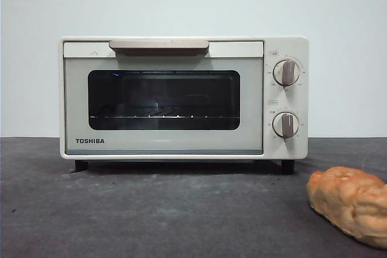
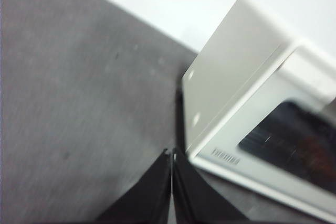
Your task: The left arm flap open the oven, the right arm pick bread and place it into oven, the left arm flap close the oven
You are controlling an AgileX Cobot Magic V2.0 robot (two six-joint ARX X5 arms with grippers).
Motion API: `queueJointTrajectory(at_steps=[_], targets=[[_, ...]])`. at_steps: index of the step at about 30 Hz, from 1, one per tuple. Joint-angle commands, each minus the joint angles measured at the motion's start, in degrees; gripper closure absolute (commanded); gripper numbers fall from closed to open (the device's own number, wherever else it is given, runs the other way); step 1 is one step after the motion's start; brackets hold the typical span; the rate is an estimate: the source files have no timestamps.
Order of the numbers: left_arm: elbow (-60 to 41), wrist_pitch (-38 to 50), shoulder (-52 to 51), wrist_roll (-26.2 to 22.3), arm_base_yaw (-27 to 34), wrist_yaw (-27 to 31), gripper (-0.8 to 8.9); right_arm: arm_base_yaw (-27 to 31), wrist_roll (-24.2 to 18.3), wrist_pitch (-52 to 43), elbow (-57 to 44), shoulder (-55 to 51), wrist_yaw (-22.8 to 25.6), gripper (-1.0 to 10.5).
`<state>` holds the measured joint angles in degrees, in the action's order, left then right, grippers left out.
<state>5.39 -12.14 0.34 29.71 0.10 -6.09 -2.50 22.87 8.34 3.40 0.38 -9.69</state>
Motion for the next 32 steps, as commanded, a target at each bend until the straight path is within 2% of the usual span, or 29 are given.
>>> queueJointTrajectory(at_steps=[1, 7, 13, 19, 23, 27, 32], targets=[[4.13, 0.07, 0.44, 0.61, 0.04, -0.17, 8.02, 0.07, 1.14, -0.94, 3.65, -0.13, -0.20, 9.4], [13.05, -4.94, 4.28, -2.64, 0.04, -0.22, 8.02, 0.07, 0.20, 1.36, 11.89, 2.01, -0.17, 9.4], [23.67, -11.28, 11.93, -9.75, 0.04, -3.69, 8.02, 0.07, -6.10, 9.46, 22.88, 9.60, -1.27, 9.4], [33.81, -21.18, 22.08, -18.56, 0.04, -9.77, 8.02, 0.00, -15.23, 21.97, 34.69, 20.55, -7.04, 9.4], [38.97, -27.08, 28.13, -23.82, -0.20, -14.23, 8.03, 0.00, -20.04, 30.18, 41.83, 27.80, -12.94, 9.4], [42.34, -31.45, 32.54, -26.88, -0.68, -17.92, 8.02, -0.04, -22.88, 38.10, 46.86, 33.16, -15.87, 9.4], [43.69, -33.92, 34.51, -28.17, -1.95, -18.38, 8.02, -0.15, -23.80, 44.74, 48.87, 36.70, -16.26, 9.4]])
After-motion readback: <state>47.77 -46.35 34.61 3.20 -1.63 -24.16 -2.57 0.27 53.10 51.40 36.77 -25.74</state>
